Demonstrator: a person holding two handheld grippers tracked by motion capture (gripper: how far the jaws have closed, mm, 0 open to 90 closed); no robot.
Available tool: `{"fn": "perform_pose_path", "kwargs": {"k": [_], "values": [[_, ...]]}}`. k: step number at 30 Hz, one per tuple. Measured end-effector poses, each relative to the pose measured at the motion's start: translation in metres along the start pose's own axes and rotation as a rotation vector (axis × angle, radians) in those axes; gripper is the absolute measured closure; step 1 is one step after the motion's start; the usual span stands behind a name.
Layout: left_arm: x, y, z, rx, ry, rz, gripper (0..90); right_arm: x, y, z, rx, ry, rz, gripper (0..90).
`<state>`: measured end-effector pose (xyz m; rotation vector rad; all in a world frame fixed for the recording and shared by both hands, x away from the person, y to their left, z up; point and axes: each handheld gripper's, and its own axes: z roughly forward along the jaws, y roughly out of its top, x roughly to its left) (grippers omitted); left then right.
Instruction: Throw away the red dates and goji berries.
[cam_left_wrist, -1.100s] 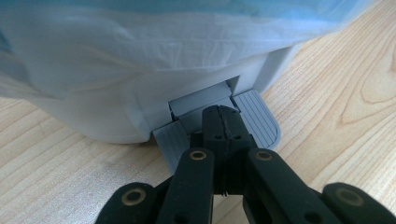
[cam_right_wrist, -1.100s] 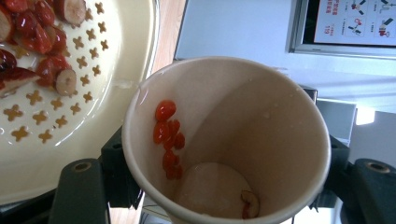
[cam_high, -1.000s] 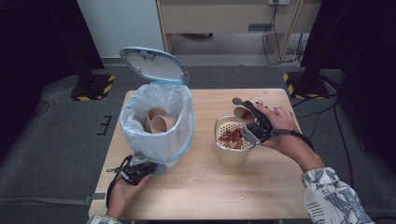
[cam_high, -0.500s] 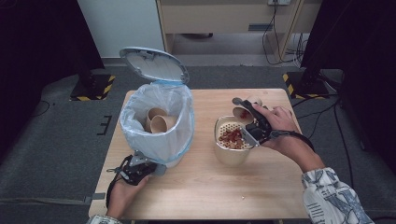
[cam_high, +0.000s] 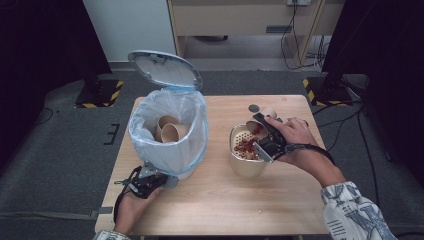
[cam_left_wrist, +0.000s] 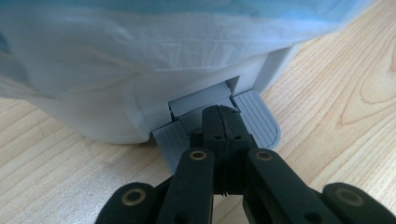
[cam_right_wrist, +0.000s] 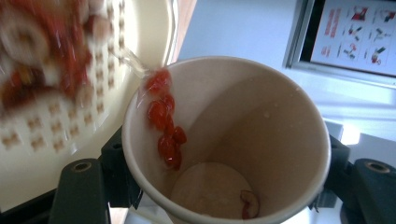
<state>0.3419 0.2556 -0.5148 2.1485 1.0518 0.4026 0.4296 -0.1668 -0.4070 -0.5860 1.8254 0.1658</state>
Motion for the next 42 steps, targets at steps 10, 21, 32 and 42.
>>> {"fn": "perform_pose_path", "kwargs": {"k": [10,21,32,42], "values": [[0.000,0.000,0.000,-0.001,-0.004,-0.003,90.0,-0.005,0.011,-0.007,-0.006,-0.028,-0.076,29.8],[0.000,0.000,0.000,-0.001,-0.005,-0.001,90.0,-0.001,0.000,-0.003,0.044,-0.011,-0.091,29.9],[0.000,0.000,0.000,-0.001,-0.005,0.000,90.0,-0.003,-0.004,-0.001,0.036,-0.019,-0.019,29.8],[0.000,0.000,0.000,-0.001,-0.005,-0.001,90.0,-0.006,-0.015,0.002,0.006,-0.021,0.125,29.7]]}}
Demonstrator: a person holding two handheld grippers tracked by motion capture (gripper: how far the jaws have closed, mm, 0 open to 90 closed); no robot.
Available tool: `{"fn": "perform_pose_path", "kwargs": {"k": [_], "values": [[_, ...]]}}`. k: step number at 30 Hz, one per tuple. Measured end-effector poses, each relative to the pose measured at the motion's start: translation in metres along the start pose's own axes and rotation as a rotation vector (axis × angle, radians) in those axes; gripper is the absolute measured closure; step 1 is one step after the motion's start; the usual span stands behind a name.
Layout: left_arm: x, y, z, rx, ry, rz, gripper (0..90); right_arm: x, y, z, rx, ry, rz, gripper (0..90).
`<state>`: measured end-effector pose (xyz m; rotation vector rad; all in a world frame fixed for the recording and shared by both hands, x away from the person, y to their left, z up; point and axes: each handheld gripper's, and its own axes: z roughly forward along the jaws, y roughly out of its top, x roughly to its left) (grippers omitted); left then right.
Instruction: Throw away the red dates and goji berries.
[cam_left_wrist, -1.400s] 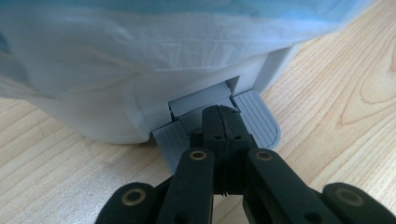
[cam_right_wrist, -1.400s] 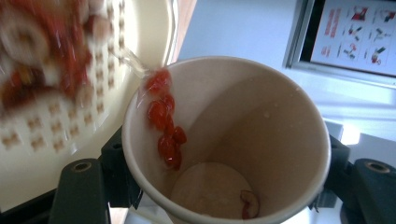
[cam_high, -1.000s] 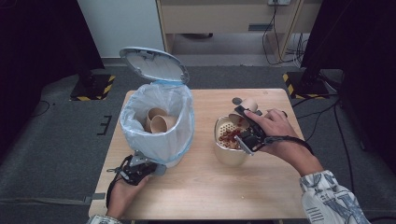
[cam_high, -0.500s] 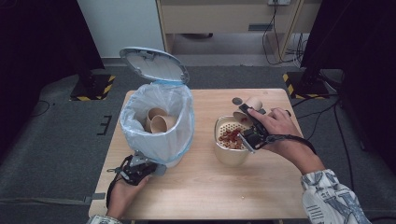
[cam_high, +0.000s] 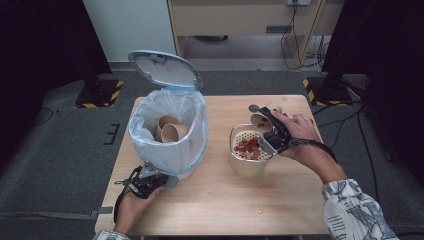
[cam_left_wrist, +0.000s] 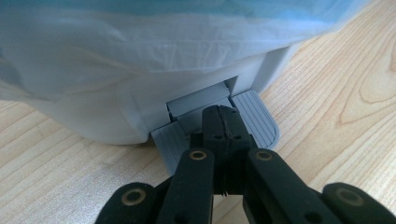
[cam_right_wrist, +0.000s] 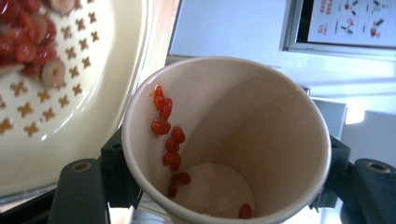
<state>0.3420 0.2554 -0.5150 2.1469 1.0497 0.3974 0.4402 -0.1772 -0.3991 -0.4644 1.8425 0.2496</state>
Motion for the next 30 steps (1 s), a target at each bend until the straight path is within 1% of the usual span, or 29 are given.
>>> {"fn": "perform_pose_path", "kwargs": {"k": [6,14,15,17,20,21,25,27,28,30], "values": [[0.000,0.000,0.000,0.000,0.000,0.000,90.0,-0.003,-0.006,0.001,-0.027,-0.002,0.117,29.7],[0.000,0.000,0.000,-0.001,-0.001,-0.001,90.0,-0.009,-0.010,0.001,-0.049,-0.008,0.193,29.7],[0.000,0.000,0.000,-0.001,-0.001,-0.001,90.0,-0.010,-0.010,0.001,-0.051,-0.011,0.197,29.6],[0.000,0.000,0.000,-0.001,-0.001,-0.001,90.0,-0.011,-0.012,0.001,-0.056,-0.009,0.226,29.6],[0.000,0.000,0.000,-0.001,-0.001,-0.001,90.0,-0.011,-0.013,0.002,-0.060,-0.009,0.252,29.6],[0.000,0.000,0.000,-0.001,-0.002,-0.001,90.0,-0.011,-0.014,0.002,-0.058,-0.009,0.252,29.6],[0.000,0.000,0.000,-0.002,-0.002,-0.002,90.0,-0.012,-0.016,0.002,-0.068,-0.010,0.296,29.6],[0.000,0.000,0.000,-0.001,-0.002,-0.002,90.0,-0.014,-0.017,0.002,-0.071,-0.012,0.306,29.6],[0.000,0.000,0.000,-0.001,-0.002,-0.002,90.0,-0.014,-0.018,0.002,-0.071,-0.012,0.322,29.5],[0.000,0.000,0.000,-0.001,-0.002,-0.002,90.0,-0.015,-0.019,0.002,-0.075,-0.011,0.332,29.5]]}}
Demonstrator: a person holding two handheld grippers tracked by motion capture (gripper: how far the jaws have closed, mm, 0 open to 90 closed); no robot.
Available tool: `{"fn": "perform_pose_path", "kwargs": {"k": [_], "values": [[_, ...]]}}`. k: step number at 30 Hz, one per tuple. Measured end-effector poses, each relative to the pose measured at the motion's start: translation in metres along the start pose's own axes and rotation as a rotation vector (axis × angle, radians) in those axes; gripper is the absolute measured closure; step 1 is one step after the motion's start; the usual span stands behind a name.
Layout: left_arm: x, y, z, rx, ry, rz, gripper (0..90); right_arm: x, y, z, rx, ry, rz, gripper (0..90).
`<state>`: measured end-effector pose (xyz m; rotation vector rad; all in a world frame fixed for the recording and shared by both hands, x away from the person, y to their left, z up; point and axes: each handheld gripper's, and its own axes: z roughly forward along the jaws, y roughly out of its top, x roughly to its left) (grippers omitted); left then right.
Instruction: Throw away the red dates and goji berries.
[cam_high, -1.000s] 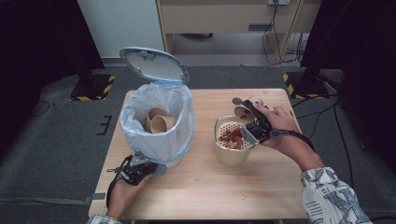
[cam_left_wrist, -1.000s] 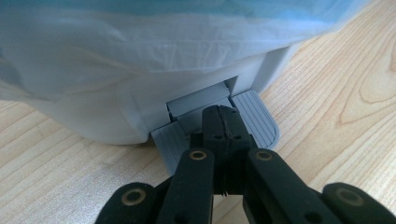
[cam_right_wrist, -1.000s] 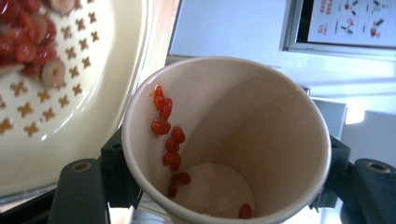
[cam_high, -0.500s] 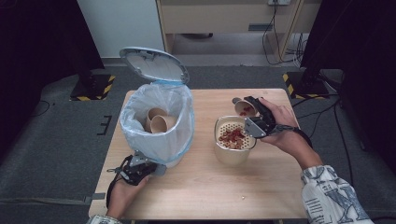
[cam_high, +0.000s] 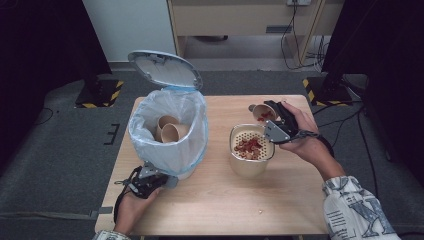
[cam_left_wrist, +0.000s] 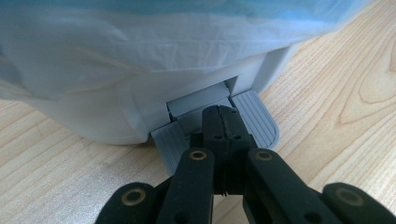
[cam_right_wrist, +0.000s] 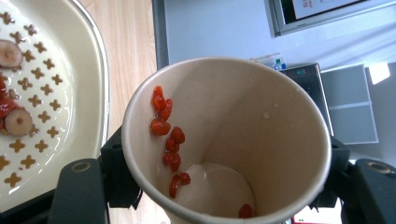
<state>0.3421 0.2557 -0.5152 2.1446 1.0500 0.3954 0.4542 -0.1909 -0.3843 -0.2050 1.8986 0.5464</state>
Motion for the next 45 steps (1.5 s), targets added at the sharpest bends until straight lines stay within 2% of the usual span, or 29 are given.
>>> {"fn": "perform_pose_path", "kwargs": {"k": [3,9,30,45], "values": [[0.000,0.000,0.000,-0.001,0.000,0.000,90.0,-0.002,-0.002,0.000,-0.008,0.000,0.037,29.5],[0.000,0.000,0.000,0.000,0.000,0.000,90.0,-0.004,-0.006,-0.001,-0.014,-0.001,0.080,29.4],[0.000,0.000,0.000,0.000,-0.001,0.000,90.0,-0.011,0.001,0.000,-0.022,0.002,0.063,29.3],[0.000,0.000,0.000,0.000,-0.001,0.000,90.0,-0.015,0.008,0.003,-0.041,0.009,0.100,29.1]]}}
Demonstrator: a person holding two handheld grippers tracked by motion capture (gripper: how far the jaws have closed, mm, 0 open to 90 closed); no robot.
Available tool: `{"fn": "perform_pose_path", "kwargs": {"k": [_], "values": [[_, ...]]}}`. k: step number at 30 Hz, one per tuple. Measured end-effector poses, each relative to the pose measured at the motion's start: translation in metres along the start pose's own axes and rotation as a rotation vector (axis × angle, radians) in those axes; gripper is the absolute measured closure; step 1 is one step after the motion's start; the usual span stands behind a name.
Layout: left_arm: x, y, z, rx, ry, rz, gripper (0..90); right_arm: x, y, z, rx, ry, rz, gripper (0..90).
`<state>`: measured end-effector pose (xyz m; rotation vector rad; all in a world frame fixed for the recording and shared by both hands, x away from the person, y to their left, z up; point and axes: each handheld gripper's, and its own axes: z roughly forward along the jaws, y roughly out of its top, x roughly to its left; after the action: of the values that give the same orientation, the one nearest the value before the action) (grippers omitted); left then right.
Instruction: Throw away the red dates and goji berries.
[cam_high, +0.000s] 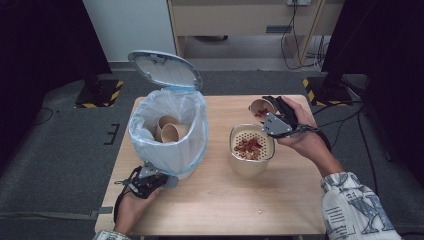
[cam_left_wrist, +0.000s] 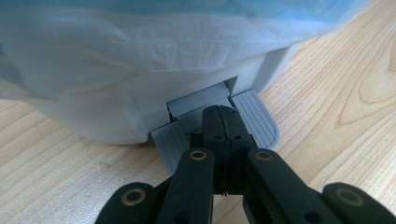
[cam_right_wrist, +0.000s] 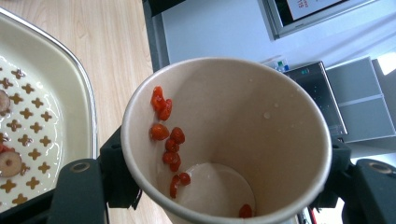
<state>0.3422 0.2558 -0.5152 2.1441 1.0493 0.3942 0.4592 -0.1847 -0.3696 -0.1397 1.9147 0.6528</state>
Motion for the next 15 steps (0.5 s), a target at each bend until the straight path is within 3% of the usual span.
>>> {"fn": "perform_pose_path", "kwargs": {"k": [15], "values": [[0.000,0.000,0.000,0.000,0.000,0.000,90.0,-0.001,0.011,0.005,-0.039,0.006,0.040,29.0]]}}
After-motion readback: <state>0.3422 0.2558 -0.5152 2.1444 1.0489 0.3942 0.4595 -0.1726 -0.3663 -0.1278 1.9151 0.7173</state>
